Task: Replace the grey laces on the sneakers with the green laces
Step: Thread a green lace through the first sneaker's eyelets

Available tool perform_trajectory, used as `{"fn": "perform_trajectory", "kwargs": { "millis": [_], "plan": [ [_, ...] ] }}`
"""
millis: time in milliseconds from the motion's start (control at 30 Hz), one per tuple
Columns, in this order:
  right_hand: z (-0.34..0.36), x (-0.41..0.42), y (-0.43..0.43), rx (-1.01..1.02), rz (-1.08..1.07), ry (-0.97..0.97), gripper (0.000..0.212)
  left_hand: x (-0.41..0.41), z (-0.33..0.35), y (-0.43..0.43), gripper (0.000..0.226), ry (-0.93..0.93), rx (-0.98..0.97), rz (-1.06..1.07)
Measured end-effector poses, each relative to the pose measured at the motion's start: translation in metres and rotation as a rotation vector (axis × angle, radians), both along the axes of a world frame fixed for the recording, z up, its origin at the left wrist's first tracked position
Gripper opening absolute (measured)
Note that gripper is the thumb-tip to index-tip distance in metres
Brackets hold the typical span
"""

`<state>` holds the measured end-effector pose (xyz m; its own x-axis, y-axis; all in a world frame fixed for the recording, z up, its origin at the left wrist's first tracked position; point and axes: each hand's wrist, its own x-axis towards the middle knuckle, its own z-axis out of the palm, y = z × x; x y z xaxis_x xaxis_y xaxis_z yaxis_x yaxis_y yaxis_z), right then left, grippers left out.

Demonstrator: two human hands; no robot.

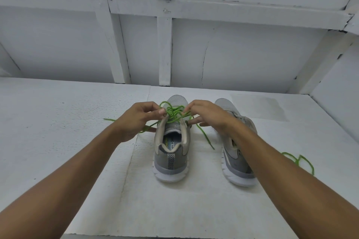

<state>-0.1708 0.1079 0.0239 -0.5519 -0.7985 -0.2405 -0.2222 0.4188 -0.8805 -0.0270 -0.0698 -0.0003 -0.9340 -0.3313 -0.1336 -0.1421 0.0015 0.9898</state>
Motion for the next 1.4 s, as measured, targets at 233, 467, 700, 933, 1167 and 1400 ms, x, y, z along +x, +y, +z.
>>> {"fn": "perform_trajectory", "kwargs": {
  "millis": [233,467,700,933,1167,1400],
  "plan": [
    [-0.012,0.001,-0.002,-0.102,0.040,0.191,0.014,0.006,0.003,-0.003,0.052,0.008,0.112,-0.031],
    [-0.017,-0.001,-0.005,-0.096,-0.044,0.199,0.019,0.007,0.004,-0.002,0.054,-0.010,0.091,-0.041],
    [-0.003,0.005,0.000,-0.019,-0.042,0.035,0.038,0.005,-0.001,-0.003,0.029,-0.038,0.077,-0.021],
    [-0.009,0.002,0.002,-0.081,-0.032,0.035,0.015,0.002,-0.003,0.000,0.020,-0.051,-0.011,0.008],
    [-0.014,0.000,-0.007,-0.025,0.008,0.076,0.020,0.001,0.001,0.004,0.017,-0.028,0.023,0.034],
    [-0.013,0.001,0.005,-0.055,0.008,0.092,0.010,0.005,-0.003,-0.001,0.018,-0.071,-0.068,0.027]
  ]
}}
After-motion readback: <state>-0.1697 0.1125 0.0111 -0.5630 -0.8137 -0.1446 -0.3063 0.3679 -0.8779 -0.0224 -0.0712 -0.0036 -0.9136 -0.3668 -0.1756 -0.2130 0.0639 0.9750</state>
